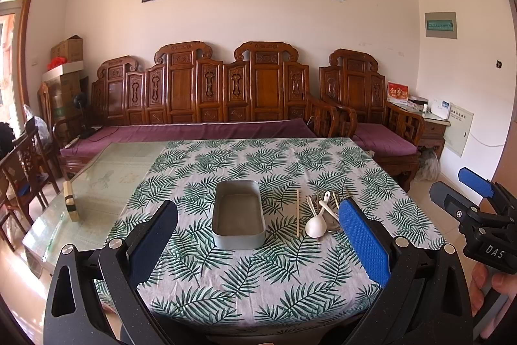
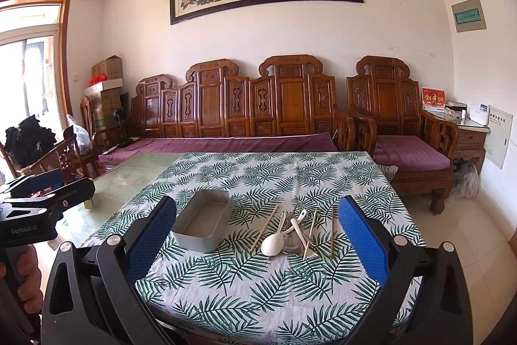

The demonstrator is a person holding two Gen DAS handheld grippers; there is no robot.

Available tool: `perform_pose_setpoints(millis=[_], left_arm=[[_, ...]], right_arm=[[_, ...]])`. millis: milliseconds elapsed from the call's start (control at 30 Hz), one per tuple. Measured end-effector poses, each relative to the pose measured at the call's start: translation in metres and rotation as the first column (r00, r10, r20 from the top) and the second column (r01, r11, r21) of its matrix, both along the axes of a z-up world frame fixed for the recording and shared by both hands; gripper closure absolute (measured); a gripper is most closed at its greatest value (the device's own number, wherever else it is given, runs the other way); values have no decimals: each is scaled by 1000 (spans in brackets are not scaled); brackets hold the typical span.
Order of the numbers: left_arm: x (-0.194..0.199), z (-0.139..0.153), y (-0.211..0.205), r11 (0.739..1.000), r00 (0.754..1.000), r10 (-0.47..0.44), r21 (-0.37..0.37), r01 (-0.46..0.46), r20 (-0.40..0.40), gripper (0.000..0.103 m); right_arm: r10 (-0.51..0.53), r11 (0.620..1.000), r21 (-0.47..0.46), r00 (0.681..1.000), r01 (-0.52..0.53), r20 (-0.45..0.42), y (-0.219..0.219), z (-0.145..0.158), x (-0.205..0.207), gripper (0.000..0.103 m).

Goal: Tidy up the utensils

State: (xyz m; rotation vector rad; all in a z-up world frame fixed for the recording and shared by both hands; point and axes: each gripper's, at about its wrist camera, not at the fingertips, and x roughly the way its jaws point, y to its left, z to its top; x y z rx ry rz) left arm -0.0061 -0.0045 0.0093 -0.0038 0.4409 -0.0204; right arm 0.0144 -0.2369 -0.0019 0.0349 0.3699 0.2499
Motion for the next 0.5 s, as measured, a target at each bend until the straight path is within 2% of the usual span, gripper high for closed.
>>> perform_pose_setpoints(millis=[500], left_arm=[[10, -7, 0, 1000, 1000, -8, 2, 8, -26, 6]], right_arm=[[4, 1000, 0, 1000, -4, -14, 4, 7, 2, 2]])
